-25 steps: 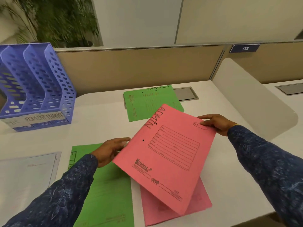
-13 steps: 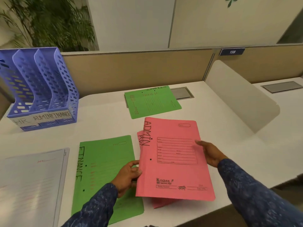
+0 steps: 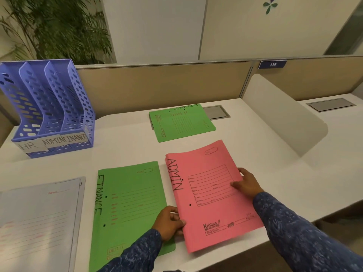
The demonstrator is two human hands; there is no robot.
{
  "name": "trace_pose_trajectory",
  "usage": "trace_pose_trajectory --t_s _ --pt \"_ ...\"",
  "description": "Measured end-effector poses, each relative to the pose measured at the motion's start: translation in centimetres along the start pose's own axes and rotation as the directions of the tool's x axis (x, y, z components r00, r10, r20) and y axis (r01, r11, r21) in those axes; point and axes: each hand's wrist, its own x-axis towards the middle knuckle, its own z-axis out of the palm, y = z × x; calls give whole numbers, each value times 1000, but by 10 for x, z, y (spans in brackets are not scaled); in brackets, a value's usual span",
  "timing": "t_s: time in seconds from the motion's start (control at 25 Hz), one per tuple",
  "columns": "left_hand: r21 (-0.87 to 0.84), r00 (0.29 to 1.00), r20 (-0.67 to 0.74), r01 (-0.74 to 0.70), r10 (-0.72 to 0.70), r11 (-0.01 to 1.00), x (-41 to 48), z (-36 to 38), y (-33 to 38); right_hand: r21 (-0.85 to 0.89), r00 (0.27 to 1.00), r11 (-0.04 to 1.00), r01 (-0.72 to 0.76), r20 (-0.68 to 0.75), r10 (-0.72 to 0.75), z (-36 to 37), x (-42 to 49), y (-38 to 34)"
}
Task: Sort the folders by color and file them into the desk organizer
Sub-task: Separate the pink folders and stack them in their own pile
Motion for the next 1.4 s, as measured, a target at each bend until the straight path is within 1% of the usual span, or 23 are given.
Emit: trace_pose_trajectory --t_s 0.16,0.28,0.36,0.44,0.56,0.68,0.8,0.92,1.04,1.2,1.28,1.4 --pt "69 998 -66 11 -7 998 9 3 9 -139 1000 990 -2 8 3 3 14 -12" --pt "166 992 -130 21 1 986 14 2 7 -148 999 987 -55 -7 54 6 21 -11" --pt "255 988 -151 26 13 967 16 2 3 -180 998 981 -66 -29 62 9 23 -9" --pt "314 987 -155 14 37 949 18 4 -1 -253 999 967 -28 -27 22 15 22 -3" --pt "375 983 -154 -30 94 927 21 4 -3 -372 999 928 39 41 -25 31 16 12" --pt "393 985 -138 -46 108 919 25 2 -5 -472 997 880 57 80 -22 45 10 31" --pt "370 981 -150 -57 120 927 29 0 -7 -538 998 840 67 18 -68 54 6 43" --pt "461 949 -219 -106 228 881 39 -8 -3 -546 992 834 85 -30 -121 55 11 45" --pt "488 917 -259 -148 305 860 51 -18 12 -512 989 853 101 -42 -143 54 22 37" --pt "526 901 -217 -217 377 822 76 -40 43 -502 986 856 127 -31 -164 54 48 20" --pt "583 892 -186 -238 413 777 95 -55 58 -501 985 855 138 -24 -173 53 67 9" --pt "674 880 -177 -218 441 705 125 -79 82 -491 983 858 153 -17 -185 50 97 -12"
